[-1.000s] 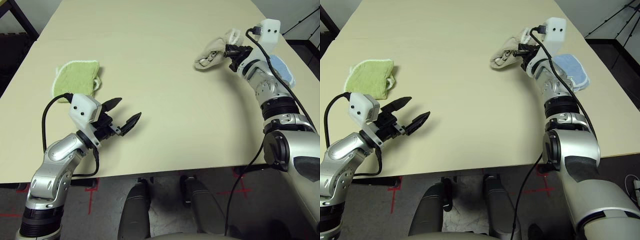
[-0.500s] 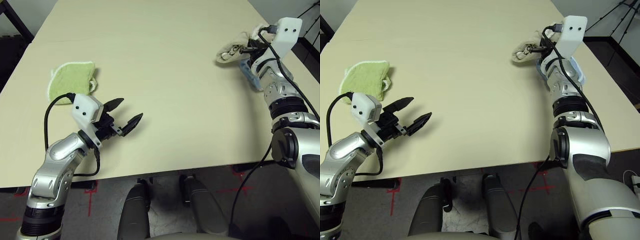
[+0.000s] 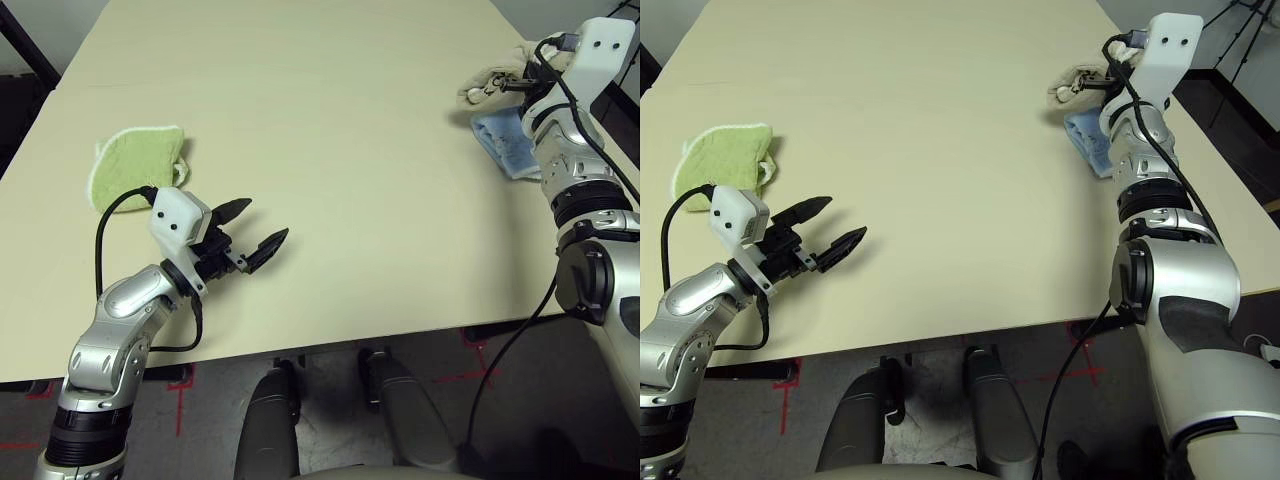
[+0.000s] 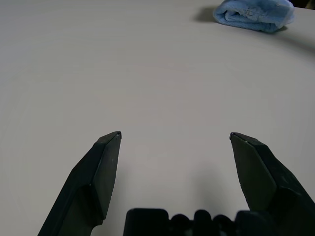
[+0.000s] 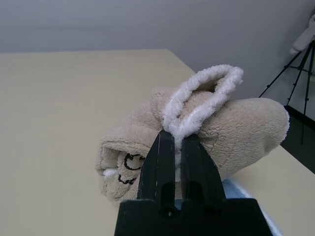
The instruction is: Fold the towel and set it aside.
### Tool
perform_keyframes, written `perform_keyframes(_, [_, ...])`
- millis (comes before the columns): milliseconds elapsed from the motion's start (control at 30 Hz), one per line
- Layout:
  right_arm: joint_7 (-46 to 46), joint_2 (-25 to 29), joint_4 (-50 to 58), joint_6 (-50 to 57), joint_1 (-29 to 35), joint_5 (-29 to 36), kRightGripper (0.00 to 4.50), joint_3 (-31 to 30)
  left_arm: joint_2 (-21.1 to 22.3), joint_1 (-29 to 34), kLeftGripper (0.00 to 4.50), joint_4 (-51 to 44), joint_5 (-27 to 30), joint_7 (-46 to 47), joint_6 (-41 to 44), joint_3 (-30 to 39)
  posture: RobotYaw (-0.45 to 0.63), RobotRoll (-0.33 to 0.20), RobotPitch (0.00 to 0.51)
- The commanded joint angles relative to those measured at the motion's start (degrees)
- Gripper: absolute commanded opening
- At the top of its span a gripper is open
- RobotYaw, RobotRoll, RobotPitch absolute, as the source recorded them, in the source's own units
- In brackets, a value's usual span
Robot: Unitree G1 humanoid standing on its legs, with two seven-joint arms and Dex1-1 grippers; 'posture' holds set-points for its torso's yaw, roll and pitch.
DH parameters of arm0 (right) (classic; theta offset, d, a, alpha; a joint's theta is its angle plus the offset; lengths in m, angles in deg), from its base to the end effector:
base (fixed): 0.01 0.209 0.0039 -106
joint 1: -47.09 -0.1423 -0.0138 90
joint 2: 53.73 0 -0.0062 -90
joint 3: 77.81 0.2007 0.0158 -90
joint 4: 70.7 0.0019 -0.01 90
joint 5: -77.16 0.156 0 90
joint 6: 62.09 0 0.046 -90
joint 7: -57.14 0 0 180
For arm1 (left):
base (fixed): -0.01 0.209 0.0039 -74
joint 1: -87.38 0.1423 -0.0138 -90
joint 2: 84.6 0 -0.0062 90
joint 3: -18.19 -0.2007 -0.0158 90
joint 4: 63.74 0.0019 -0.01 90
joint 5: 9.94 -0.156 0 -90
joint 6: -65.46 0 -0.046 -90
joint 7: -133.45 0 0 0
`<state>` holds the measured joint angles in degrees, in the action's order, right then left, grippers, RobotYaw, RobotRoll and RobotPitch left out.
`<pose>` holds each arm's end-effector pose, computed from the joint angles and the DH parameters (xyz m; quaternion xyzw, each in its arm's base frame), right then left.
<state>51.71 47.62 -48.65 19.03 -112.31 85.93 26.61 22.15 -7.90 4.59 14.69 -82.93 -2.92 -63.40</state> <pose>0.3976 -0.2553 0.2229 0.0021 -0.1304 -0.0825 0.9880 0.2252 0.2435 0.1443 0.1005 -0.0276 -0.3291 0.9385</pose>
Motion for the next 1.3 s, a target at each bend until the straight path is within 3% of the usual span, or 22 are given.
perform_keyframes(33, [0.71, 1.13, -0.95, -0.88, 1.33, -0.44, 0.01, 0.82, 0.56, 1.37, 4.5, -0.34, -0.27, -0.81, -0.36, 0.04, -0.09, 0.0, 0.219])
perform_keyframes(500, [2.47, -0.41, 8.76, 2.39, 13.28, 1.04, 0.01, 1.32, 0.63, 1.66, 4.5, -0.65, -0.22, -1.15, -0.19, -0.23, -0.1, 0.0, 0.231])
perform_keyframes(1000, [7.0, -6.24, 45.15, 22.74, 33.97, 5.73, 0.01, 4.17, 0.32, 2.42, 4.5, -1.13, -0.09, -1.2, 0.1, -0.8, -0.13, 0.0, 0.263])
perform_keyframes(1300, [13.32, -11.45, 59.81, 30.64, 36.69, 9.06, 0.01, 7.9, 0.18, 2.26, 4.5, -0.87, -0.04, -2.05, 0.47, -2.35, -0.16, 0.0, 0.279])
